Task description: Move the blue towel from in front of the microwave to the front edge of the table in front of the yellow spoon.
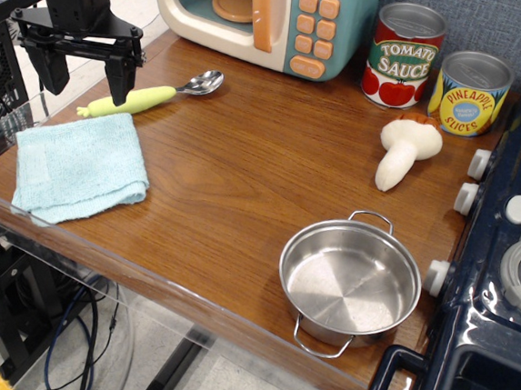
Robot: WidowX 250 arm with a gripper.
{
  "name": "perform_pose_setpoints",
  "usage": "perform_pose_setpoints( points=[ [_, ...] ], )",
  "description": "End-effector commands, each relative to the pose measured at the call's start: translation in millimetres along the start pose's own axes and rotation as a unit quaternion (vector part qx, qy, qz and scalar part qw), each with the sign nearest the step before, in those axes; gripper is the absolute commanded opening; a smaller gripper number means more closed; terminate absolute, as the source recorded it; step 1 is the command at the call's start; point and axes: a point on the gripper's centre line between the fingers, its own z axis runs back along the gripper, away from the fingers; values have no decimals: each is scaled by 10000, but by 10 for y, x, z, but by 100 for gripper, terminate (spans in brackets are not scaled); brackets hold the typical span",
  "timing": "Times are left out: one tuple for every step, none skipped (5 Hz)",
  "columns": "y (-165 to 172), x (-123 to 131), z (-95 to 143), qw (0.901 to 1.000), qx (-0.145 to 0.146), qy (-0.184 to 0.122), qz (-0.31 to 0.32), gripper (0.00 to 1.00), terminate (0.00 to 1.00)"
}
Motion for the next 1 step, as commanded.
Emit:
perform_pose_setpoints(
  points=[
    [4,-40,203,9996,52,-260,-12,100,100]
  ],
)
